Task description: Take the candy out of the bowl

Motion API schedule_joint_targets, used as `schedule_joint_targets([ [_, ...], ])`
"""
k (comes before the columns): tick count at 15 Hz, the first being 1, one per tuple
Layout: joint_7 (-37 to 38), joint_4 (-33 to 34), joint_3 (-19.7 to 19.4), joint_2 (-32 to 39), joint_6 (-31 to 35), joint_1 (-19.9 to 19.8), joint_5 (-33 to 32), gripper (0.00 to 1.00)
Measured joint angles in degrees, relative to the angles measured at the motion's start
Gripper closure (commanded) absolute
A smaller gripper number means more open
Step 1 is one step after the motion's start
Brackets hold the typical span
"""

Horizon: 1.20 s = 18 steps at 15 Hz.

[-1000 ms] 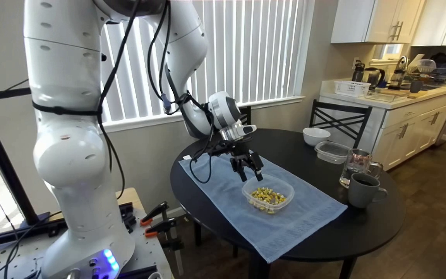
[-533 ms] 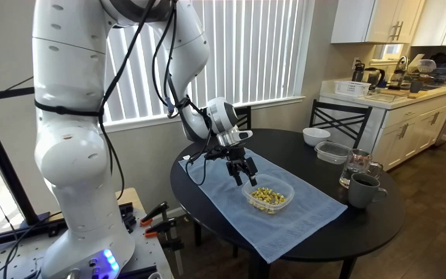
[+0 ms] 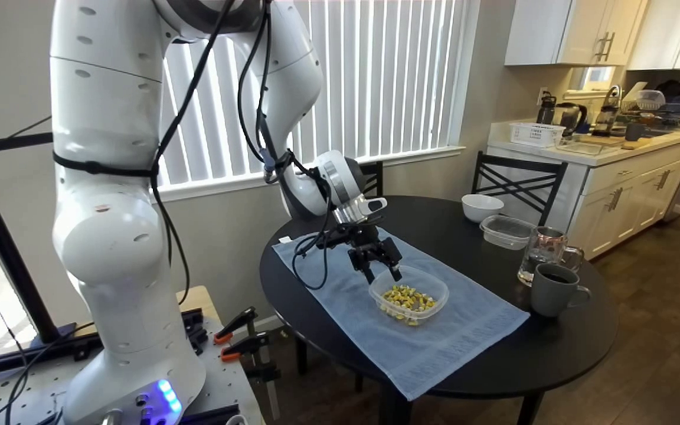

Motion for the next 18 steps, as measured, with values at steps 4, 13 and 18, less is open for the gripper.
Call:
schedule_joint_targets([
  [4, -2.72, 0.01, -0.43, 0.0, 1.11, -0.32, -2.94, 0.0],
  [13, -9.12, 0.23, -1.04, -0.01, -4.78, -0.52, -13.12, 0.0],
  [18, -8.43, 1.58, -1.1, -0.03, -7.88, -0.59, -21.9, 0.26],
])
